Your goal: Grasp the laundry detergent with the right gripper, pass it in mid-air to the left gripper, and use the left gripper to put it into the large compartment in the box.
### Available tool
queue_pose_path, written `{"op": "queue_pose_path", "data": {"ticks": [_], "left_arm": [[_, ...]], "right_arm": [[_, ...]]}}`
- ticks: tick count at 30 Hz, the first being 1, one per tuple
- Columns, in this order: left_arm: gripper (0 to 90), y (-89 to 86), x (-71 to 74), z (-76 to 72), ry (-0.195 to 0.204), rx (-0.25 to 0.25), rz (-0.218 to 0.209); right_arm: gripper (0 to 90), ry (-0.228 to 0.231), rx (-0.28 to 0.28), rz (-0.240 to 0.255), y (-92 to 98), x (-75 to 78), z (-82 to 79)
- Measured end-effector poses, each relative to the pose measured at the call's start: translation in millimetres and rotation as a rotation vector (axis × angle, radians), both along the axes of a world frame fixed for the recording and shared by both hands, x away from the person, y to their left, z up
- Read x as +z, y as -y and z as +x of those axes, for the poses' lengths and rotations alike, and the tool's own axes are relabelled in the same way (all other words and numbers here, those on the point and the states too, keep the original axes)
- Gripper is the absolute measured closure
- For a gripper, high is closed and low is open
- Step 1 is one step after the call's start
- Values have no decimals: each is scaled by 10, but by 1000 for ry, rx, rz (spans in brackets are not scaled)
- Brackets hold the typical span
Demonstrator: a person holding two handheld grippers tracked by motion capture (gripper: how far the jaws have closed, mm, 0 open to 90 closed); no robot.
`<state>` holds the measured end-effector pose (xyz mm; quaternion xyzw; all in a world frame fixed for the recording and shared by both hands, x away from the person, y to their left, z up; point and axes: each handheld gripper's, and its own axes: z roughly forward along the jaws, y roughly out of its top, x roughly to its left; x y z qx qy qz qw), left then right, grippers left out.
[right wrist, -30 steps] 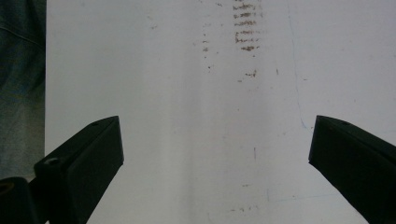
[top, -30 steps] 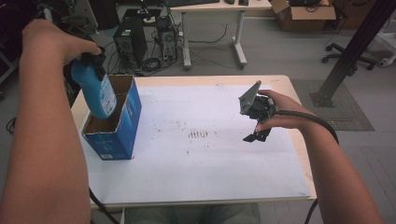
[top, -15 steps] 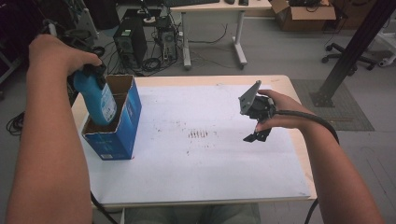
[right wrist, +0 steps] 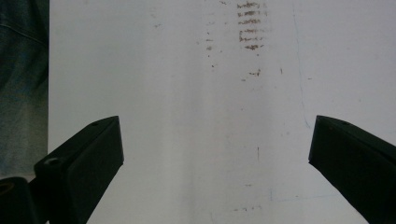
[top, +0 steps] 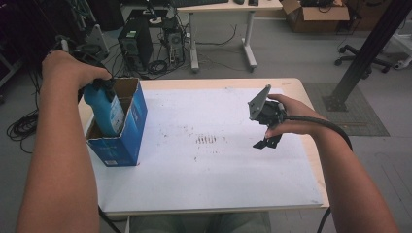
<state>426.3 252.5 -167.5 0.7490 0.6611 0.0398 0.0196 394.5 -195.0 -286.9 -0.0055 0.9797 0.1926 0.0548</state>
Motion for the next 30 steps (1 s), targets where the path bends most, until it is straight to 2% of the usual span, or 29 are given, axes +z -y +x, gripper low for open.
{"op": "queue_pose_path", "data": {"ticks": [13,30], "left_arm": [[377,-25,-234,16,-14,-2,3],[376,-76,-513,40,-30,7,6]], "right_arm": [[31,0,0,4,-8,5,-1],[31,-10,8,-20,9,15,18]]}}
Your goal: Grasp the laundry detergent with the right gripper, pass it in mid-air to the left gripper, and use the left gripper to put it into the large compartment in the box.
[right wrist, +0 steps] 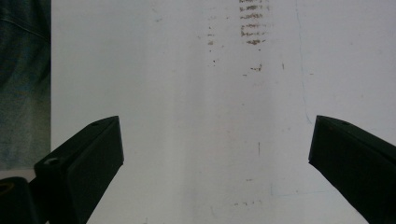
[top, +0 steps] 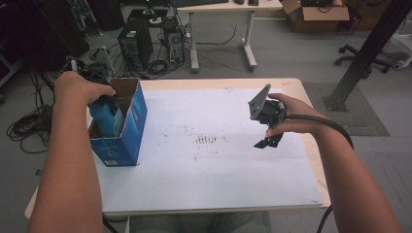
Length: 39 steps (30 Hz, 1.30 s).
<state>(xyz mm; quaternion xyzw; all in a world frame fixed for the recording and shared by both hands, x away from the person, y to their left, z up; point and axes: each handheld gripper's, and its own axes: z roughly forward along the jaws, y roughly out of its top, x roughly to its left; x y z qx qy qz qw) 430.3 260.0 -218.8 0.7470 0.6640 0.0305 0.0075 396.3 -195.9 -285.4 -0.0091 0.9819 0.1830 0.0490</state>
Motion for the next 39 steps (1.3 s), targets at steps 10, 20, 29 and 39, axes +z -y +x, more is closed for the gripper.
{"op": "queue_pose_path", "data": {"ticks": [10,20,29,39], "left_arm": [[377,-24,-121,21,-6,-7,0],[377,-49,-233,32,-11,-5,5],[376,-29,-356,47,-23,-7,6],[376,-24,-457,55,-37,-10,20]], "right_arm": [[32,-19,-5,-13,11,-32,0],[32,-22,-8,-19,16,-34,0],[32,-24,-9,-17,12,-54,-6],[32,-26,-11,-17,18,-70,0]]}}
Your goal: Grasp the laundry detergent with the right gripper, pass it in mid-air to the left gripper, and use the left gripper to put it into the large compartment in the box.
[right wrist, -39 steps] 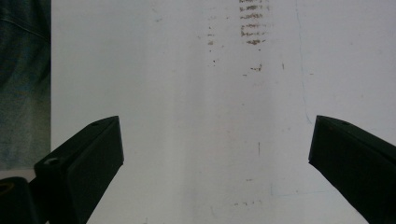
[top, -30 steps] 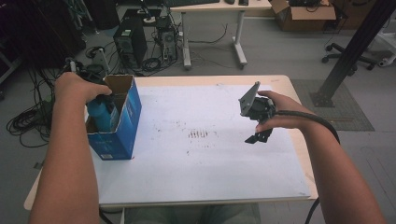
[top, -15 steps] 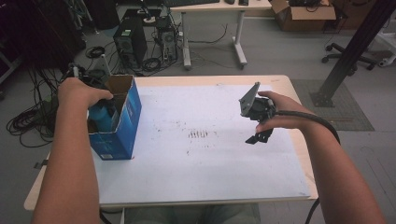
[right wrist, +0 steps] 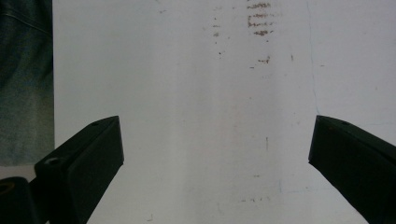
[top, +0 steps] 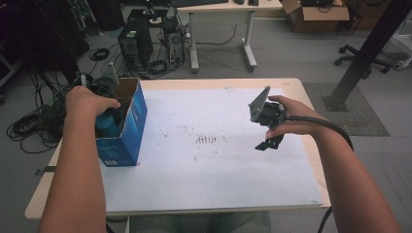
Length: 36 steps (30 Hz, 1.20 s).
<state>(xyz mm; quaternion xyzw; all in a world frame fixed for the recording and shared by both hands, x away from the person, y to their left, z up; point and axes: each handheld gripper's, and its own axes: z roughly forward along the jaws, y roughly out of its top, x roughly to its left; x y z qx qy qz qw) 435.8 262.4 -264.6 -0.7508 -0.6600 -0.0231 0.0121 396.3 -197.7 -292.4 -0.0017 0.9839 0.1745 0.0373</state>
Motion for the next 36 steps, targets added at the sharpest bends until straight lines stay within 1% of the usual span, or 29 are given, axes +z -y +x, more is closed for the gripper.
{"op": "queue_pose_path", "data": {"ticks": [7,9,14,17,19,20,26,30,36], "left_arm": [[376,-21,-91,-4,-9,3,-12],[376,-23,-112,-6,-5,4,-17],[376,-18,-168,-9,-12,0,-10],[376,-21,-194,-11,-13,1,-13],[377,-28,-199,-14,-4,3,-18],[376,-33,-201,-16,-8,6,-18],[376,-41,-213,-30,5,6,-22],[376,-39,-216,-33,7,6,-21],[376,-15,-218,-27,5,3,-15]], "right_arm": [[32,-4,-2,-4,8,-11,6],[32,-4,-1,3,9,-16,4],[32,-6,-4,3,13,-36,7],[32,-7,-4,1,8,-43,6],[32,-6,-2,-2,4,-41,8],[32,-7,-1,-4,4,-39,9],[32,-7,-5,-1,1,-52,15],[32,-9,-3,-8,-2,-52,15],[32,-5,-5,-2,5,-26,8]]}}
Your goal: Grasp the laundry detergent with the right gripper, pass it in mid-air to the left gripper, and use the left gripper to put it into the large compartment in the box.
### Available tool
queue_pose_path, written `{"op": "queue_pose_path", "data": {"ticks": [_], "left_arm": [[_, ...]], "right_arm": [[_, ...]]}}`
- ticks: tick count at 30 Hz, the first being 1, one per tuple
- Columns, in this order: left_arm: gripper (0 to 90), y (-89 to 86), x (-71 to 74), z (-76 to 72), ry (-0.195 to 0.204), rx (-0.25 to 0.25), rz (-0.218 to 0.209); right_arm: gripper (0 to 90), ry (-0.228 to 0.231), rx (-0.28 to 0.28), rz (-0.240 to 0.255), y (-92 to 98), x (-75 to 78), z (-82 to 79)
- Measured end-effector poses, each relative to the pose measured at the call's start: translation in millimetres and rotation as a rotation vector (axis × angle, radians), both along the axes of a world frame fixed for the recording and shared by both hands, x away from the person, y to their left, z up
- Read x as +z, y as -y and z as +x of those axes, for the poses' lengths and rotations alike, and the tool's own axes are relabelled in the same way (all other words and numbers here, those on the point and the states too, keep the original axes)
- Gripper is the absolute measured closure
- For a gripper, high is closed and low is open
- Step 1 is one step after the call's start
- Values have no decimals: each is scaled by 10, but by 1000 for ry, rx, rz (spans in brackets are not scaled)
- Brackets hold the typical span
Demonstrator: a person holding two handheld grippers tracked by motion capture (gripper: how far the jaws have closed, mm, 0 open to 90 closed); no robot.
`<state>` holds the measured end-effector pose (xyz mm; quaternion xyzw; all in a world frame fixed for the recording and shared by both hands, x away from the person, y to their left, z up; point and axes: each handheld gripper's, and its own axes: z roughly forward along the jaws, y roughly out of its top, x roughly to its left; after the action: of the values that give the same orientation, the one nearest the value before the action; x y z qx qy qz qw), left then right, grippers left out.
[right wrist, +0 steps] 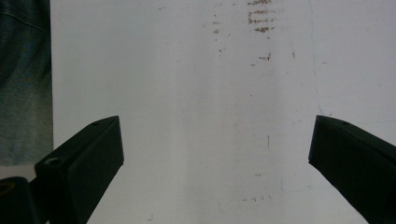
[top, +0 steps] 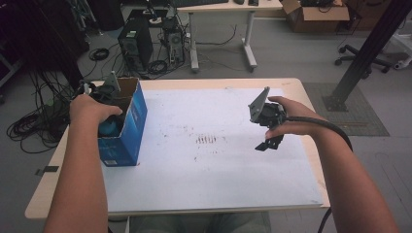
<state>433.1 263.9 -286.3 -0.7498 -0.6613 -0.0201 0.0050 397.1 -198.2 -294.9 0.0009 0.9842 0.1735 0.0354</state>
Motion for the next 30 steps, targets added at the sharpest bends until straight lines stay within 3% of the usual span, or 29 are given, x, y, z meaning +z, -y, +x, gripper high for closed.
{"op": "queue_pose_path", "data": {"ticks": [18,30], "left_arm": [[331,-5,19,4,20,20,3],[353,12,39,-1,21,12,21]], "right_arm": [[32,1,-2,-4,-2,-3,-2],[32,3,-5,3,13,-4,-15]]}}
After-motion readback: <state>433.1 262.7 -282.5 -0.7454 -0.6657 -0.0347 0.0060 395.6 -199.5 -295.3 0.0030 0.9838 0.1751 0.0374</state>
